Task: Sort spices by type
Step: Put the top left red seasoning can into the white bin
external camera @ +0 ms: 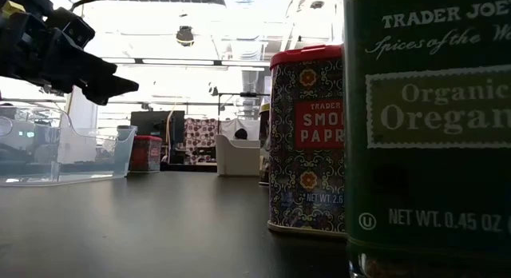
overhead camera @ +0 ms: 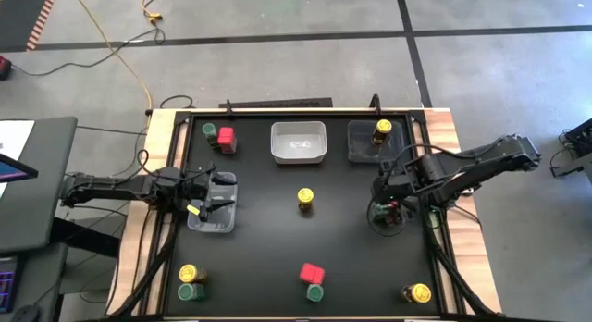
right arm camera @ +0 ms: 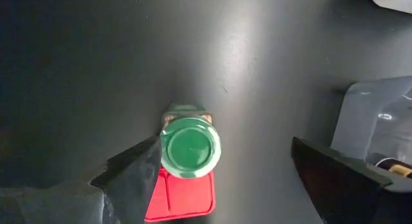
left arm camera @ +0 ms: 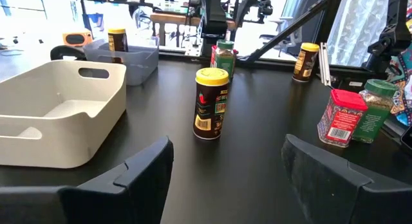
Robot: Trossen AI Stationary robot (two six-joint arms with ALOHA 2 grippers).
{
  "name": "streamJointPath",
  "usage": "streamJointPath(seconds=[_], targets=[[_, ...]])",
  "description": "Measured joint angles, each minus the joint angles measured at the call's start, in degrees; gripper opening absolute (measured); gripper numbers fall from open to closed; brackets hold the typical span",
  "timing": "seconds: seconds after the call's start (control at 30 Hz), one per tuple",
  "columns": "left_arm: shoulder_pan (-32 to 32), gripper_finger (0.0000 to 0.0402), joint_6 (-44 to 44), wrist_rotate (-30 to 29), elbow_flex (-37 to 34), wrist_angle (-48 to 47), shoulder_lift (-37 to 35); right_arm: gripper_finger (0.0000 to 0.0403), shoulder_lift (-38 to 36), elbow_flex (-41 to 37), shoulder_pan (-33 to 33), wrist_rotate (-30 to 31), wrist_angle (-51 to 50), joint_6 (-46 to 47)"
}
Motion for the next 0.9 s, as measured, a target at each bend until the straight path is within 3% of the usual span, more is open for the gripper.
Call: streamJointPath(seconds=[0.9], targets=[[0.0, 0.0279, 0.0, 0.0, 0.0, 0.02, -0.02, 0.0375, 0.01, -0.19, 0.0, 0.0, 1.84, 0.48]])
